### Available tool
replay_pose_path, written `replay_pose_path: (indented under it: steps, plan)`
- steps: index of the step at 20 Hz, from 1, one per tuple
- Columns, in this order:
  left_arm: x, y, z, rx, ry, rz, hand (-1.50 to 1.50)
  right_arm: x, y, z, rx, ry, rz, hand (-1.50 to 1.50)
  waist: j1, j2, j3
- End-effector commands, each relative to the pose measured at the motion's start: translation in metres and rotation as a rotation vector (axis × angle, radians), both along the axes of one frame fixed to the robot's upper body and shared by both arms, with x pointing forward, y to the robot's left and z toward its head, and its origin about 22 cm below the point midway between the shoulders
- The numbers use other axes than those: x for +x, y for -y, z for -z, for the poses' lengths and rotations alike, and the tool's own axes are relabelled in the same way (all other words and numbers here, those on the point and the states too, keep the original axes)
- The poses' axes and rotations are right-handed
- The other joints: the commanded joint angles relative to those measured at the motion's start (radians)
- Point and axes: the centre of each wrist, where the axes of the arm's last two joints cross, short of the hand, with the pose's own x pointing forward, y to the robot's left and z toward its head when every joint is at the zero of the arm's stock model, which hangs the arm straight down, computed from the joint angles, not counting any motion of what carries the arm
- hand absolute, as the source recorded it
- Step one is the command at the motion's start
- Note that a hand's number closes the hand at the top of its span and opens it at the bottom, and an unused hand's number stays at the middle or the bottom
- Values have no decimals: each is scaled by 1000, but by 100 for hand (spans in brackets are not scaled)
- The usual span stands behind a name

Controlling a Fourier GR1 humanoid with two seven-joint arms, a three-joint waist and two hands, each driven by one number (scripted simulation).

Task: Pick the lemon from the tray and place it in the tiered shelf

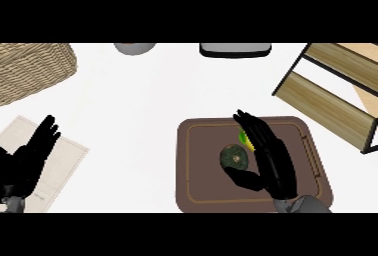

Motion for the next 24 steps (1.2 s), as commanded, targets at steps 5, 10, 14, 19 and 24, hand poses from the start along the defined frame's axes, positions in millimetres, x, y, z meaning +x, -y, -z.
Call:
replay_pose_path:
  steps: [5,10,14,19,24]
  plan:
    - [0,0,-6,12,8,17,0,6,-4,-39,-438,-204,140,-150,10,-1,0]
    - [2,12,8,-5,27,12,0,2,-18,-53,-755,-356,124,-150,14,4,-1]
    - [3,-11,1,-2,21,14,0,1,-41,-54,-850,-386,152,-150,20,9,4]
    - [-7,3,12,-9,-17,26,0,7,-42,-65,-881,-419,160,-150,18,9,5]
    - [2,10,-2,6,27,7,0,49,-31,-58,-895,-450,160,-150,22,11,5]
